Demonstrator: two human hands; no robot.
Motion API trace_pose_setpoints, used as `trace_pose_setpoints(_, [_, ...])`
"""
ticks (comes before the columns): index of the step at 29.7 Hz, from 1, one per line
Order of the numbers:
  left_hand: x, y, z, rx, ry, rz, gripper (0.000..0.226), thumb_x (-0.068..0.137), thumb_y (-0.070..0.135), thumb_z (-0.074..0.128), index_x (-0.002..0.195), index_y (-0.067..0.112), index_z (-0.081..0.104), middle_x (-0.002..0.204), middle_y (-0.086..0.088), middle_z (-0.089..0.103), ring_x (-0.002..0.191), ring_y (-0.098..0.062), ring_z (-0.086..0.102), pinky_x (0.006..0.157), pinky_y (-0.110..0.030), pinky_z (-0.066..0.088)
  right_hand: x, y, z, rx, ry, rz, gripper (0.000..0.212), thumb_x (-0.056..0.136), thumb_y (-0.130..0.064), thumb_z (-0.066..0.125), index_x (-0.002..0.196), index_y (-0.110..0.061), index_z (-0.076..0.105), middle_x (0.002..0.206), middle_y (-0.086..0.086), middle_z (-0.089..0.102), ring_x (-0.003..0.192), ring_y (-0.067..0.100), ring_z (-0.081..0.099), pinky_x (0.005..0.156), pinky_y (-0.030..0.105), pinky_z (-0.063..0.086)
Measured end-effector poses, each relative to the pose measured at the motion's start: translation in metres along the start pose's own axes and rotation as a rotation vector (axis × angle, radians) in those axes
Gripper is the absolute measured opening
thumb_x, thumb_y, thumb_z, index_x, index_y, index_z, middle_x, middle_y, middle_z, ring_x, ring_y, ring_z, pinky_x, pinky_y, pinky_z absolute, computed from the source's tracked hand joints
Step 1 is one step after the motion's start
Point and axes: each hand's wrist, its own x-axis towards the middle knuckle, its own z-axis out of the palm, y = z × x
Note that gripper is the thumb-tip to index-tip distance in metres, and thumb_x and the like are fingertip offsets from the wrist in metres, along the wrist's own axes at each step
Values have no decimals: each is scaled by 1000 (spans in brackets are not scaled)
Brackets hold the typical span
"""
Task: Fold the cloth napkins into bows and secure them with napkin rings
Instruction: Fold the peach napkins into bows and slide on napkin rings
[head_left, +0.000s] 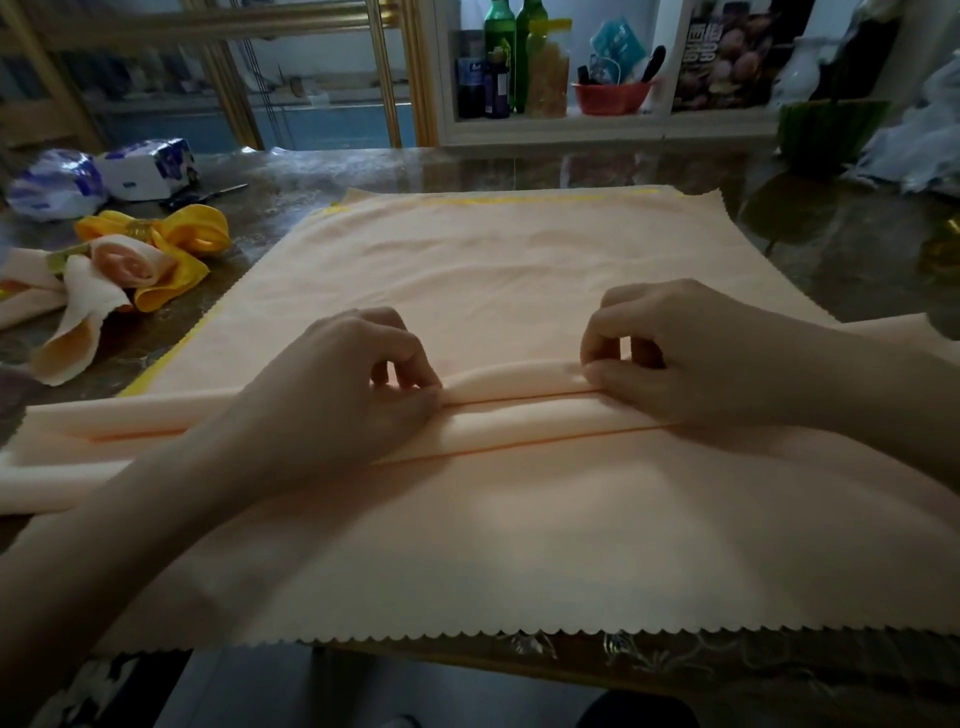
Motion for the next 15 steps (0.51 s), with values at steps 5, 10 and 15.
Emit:
trace_pose_setpoints(5, [6,-5,-2,-153,-61,-138,7,77,26,70,71,25,69,75,10,63,73,-2,53,60,-5,38,3,3,0,41,19,43,20,82,-27,66,70,-37,53,79,-19,49,74,-12,47,63,1,33])
trace_pose_setpoints(10, [3,-6,3,-197,-93,-234,14,76,33,70,84,39,60,83,15,60,82,4,54,64,-3,39,2,1,5,137,-6,80,20,83,-28,64,82,-41,48,88,-21,53,86,-2,52,71,8,40])
trace_pose_setpoints(15, [-5,6,6,-87,-5,-159,12,76,28,69,76,37,61,83,15,55,83,3,51,68,-5,38,0,-8,6,47,34,2,18,86,-21,59,90,-37,50,85,-22,49,78,-3,49,65,4,36])
